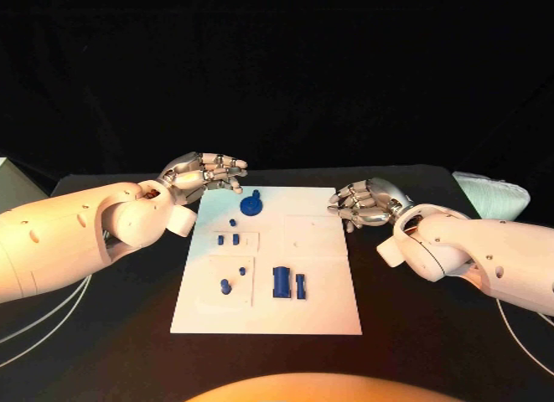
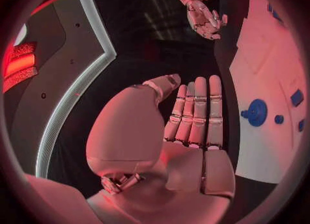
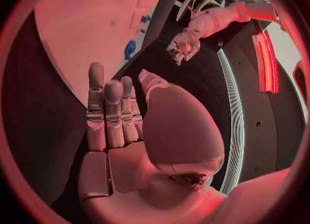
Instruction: Assemble the parts on the task board
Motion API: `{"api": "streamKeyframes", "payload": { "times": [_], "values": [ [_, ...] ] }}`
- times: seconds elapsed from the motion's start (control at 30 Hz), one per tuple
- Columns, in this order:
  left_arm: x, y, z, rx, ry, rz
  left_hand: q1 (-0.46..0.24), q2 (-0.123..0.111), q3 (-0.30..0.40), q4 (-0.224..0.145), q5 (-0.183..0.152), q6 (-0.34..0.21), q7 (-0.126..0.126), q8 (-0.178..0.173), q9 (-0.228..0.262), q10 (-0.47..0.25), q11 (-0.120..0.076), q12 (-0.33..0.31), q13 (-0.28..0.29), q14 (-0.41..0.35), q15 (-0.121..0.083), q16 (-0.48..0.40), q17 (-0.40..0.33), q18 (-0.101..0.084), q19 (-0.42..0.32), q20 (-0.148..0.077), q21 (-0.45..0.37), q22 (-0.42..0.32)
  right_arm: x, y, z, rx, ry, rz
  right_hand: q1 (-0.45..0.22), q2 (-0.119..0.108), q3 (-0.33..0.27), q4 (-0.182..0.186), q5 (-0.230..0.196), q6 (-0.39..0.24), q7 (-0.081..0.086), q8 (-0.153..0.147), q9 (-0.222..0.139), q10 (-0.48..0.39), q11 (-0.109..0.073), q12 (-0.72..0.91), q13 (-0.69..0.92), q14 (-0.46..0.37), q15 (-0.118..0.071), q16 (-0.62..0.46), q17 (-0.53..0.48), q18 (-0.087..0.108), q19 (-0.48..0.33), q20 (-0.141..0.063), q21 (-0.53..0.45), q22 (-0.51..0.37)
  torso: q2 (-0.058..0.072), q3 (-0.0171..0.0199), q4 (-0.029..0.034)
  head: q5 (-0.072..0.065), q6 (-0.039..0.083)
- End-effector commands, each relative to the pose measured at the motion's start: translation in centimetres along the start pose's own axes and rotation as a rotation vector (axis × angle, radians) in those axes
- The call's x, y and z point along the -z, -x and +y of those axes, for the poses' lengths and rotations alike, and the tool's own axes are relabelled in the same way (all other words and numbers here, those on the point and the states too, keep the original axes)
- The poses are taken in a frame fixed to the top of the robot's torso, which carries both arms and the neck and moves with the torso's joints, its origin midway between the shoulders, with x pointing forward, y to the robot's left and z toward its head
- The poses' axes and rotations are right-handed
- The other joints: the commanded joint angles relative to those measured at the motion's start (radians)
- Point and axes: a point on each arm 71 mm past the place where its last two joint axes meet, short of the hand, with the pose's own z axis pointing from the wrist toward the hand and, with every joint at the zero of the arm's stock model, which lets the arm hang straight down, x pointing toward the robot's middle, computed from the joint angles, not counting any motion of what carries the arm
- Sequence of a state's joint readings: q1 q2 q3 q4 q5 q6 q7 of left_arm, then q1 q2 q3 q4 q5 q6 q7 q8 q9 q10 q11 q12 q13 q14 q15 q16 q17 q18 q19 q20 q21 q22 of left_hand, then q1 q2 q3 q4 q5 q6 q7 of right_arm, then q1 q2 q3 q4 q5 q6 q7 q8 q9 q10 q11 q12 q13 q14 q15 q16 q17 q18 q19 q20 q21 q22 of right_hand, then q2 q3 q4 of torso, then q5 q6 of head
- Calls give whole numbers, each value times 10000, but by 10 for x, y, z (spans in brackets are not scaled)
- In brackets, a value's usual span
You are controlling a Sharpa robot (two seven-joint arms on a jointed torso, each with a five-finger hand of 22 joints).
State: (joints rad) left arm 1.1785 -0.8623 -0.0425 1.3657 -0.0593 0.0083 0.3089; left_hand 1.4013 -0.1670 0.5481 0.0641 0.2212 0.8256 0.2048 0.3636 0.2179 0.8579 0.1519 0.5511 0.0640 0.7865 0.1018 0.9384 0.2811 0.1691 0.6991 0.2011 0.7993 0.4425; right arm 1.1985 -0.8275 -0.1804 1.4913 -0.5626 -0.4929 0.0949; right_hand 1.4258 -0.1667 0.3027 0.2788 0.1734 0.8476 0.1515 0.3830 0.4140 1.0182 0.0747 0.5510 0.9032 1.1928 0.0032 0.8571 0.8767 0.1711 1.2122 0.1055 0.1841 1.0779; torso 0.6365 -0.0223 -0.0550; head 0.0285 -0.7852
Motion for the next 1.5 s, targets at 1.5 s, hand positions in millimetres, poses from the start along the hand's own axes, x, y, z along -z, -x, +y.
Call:
{"api": "streamKeyframes", "payload": {
  "times": [1.5],
  "values": [
    [6, -68, 31, -948, -1063, -4901, -14013, 1670, -5481, -641, -2212, -8256, -2048, -3636, -2179, -8579, -1519, -5511, -640, -7865, -1018, -9384, -2811, -1691, -6991, -2011, -7993, -4425, 7, -20, 22, -5213, 1058, -3265, -14258, 1667, -3027, -2788, -1734, -8476, -1515, -3830, -4140, -10182, -747, -5510, -9032, -11928, -32, -8571, -8767, -1711, -12122, -1055, -1841, -10779, -923, 223, 550, -285, 1852]
  ]
}}
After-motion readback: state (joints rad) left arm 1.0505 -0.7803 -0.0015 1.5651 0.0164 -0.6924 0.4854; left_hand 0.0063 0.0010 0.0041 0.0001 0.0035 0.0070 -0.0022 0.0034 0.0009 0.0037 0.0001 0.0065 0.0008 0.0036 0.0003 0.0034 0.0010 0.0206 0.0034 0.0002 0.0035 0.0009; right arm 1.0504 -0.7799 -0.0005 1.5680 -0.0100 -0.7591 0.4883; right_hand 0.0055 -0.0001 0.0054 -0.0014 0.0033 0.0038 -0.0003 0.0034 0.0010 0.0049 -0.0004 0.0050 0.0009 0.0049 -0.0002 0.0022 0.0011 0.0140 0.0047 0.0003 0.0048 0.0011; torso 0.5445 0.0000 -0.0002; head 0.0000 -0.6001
